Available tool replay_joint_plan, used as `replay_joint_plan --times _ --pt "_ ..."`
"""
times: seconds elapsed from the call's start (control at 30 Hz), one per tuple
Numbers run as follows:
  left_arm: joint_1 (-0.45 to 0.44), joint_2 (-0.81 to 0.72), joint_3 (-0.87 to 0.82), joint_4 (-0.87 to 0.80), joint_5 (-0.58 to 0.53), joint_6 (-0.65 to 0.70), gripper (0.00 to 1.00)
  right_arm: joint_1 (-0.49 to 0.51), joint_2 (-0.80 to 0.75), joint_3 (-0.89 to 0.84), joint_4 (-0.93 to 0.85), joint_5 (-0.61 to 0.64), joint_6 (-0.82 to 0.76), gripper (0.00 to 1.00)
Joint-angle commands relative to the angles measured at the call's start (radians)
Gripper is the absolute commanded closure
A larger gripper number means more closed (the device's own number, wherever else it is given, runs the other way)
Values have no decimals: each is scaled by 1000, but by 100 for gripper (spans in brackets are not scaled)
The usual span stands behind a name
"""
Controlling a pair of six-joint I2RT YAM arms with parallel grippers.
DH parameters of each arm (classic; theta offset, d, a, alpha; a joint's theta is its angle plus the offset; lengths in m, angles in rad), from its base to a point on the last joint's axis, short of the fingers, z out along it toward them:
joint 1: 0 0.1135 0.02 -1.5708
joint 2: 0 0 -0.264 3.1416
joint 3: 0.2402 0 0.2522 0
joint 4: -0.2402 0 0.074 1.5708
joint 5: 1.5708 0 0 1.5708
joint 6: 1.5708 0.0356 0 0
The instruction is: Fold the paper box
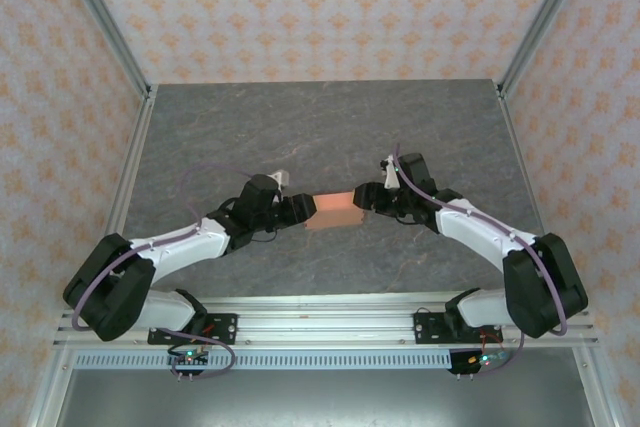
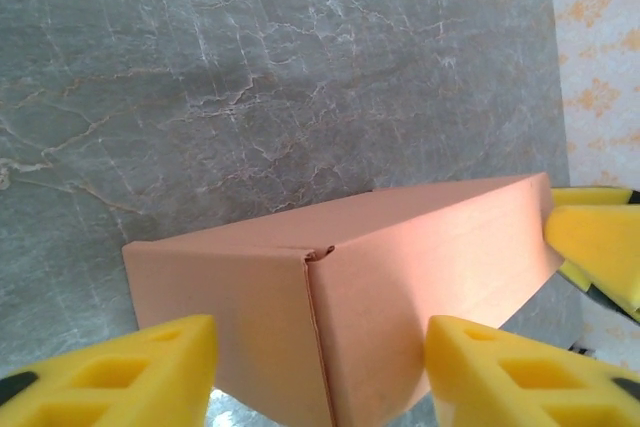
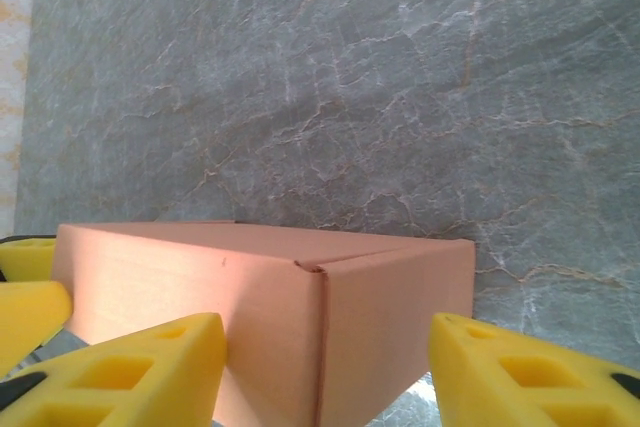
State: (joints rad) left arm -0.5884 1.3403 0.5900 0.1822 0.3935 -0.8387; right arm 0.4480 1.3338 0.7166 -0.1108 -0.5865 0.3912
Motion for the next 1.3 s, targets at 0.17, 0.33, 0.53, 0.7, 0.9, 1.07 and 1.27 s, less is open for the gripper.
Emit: replay_joint_plan --times 0.17,0.33,0.53,0.7,0.9,1.07,1.27 --pt "2 66 78 19 -16 56 54 1 32 49 124 -58 -11 57" --pt "11 126 160 35 -109 175 54 -6 89 105 193 -34 -91 60" --pt "39 231 220 109 -146 269 54 -9 143 134 263 18 -203 61" --pt "41 281 196 140 -125 270 52 -9 144 77 282 29 -221 60" --pt "35 278 131 170 -112 240 45 -2 128 -18 293 63 -200 56" --pt "31 230 88 149 -127 226 35 1 77 -35 188 148 -182 48" --pt "33 -16 32 -75 -421 263 28 1 -140 -16 -69 536 -162 39"
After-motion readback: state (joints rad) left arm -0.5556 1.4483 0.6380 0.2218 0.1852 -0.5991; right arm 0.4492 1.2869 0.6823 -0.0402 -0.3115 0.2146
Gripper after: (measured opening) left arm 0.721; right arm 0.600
